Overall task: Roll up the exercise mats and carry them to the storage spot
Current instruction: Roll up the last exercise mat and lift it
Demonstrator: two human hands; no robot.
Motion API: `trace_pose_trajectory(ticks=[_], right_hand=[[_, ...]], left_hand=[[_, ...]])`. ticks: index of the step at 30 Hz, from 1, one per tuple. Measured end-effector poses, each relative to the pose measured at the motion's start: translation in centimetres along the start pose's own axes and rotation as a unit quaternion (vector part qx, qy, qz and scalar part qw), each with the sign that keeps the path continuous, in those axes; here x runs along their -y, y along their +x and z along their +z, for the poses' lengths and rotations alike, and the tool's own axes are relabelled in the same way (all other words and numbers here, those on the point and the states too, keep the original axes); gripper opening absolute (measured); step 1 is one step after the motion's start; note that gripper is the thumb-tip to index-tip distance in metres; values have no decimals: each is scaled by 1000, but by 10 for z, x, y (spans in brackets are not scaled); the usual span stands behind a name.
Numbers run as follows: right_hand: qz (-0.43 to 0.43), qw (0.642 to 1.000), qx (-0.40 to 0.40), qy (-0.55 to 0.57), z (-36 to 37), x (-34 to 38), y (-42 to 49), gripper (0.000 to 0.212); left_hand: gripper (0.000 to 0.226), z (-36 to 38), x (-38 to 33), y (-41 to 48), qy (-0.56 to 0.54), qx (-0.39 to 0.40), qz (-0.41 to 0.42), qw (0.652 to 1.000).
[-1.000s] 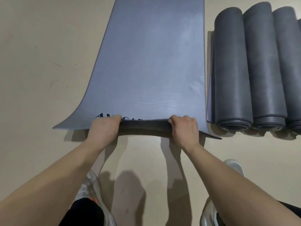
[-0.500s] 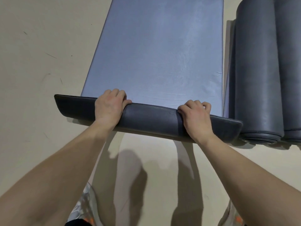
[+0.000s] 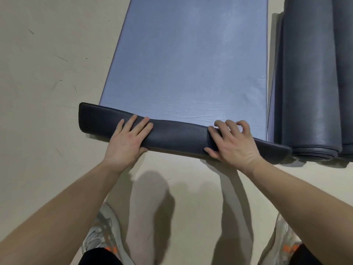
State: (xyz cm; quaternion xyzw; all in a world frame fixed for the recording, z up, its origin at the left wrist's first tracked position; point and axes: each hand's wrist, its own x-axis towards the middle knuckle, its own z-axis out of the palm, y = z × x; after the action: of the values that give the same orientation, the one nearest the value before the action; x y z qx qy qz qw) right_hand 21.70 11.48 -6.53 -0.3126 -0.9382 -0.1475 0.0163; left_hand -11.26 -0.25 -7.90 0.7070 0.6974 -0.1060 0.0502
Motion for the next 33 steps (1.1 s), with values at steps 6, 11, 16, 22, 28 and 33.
trace_pose_trajectory(ticks=[6, 11, 16, 22, 28, 33], right_hand=[[76, 971, 223, 26, 1, 42, -1, 116], [175, 971, 90, 133, -1, 44, 7, 46], [129, 942, 269, 152, -20, 41, -10, 83], [79, 929, 296, 208, -33, 40, -37, 64], [92, 848, 377, 360, -46, -3, -6, 51], [109, 814, 401, 406, -18, -26, 32, 36]], left_hand=[[84, 5, 13, 7, -66, -13, 4, 998], [76, -5, 13, 5, -111, 1, 18, 994], [67, -22, 0, -17, -115, 78, 11, 990], [55, -42, -10, -44, -90, 136, -21, 986], [48, -64, 6, -29, -147, 212, -70, 964], [53, -58, 15, 15, -101, 214, -106, 966]])
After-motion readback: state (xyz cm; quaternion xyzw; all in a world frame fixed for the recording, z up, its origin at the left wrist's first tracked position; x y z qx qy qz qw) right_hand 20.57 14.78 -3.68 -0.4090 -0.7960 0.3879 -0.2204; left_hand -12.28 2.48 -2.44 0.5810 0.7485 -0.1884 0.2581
